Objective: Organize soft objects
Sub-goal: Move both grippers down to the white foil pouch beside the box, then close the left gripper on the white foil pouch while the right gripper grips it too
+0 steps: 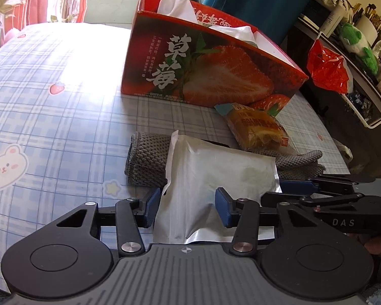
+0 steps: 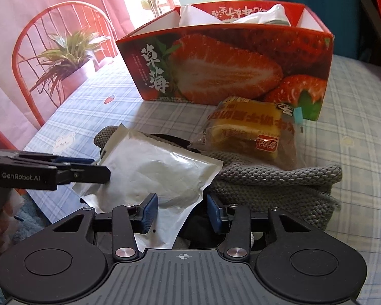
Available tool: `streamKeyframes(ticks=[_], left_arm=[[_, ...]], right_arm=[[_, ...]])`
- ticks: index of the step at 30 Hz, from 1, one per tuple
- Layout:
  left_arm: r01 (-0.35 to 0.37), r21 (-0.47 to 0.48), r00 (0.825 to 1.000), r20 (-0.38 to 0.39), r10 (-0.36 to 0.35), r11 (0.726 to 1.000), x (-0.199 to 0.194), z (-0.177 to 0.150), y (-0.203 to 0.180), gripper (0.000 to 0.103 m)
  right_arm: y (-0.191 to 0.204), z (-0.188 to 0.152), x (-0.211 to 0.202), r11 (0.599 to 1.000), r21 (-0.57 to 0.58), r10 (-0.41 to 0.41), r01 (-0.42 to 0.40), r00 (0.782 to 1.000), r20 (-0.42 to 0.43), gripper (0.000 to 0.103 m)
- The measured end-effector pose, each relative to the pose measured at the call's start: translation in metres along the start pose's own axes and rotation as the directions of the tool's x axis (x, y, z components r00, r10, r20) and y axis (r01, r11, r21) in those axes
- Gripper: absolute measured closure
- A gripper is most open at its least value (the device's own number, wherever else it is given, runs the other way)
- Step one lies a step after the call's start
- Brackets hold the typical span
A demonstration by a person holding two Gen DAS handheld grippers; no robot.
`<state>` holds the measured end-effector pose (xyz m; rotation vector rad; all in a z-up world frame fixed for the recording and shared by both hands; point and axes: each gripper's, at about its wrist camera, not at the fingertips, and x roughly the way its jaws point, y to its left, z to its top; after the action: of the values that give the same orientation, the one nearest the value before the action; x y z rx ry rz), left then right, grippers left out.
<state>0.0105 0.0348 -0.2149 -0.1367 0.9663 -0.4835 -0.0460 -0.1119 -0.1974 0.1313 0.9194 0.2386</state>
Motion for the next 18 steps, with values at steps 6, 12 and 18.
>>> streamKeyframes(ticks=[6,12,18], left_arm=[[0.016,-0.007,1.0,-0.012,-0.016,1.0,0.009,0.001,-0.003,0.053],[0.06,-0.011,0.998,-0.006,-0.06,0.998,0.011,0.001,-0.007,0.053],[0.104,-0.017,0.994,-0.022,-0.105,0.994,0.01,-0.001,-0.005,0.059]], right_arm=[[-0.001,0.009,0.008,1.0,-0.019,0.006,-0.006,1.0,0.004,0.072],[-0.001,0.022,0.011,0.998,-0.055,-0.006,0.009,0.998,0.057,0.077],[-0.01,0.018,0.011,1.0,-0.023,-0.005,0.007,0.996,0.092,0.075]])
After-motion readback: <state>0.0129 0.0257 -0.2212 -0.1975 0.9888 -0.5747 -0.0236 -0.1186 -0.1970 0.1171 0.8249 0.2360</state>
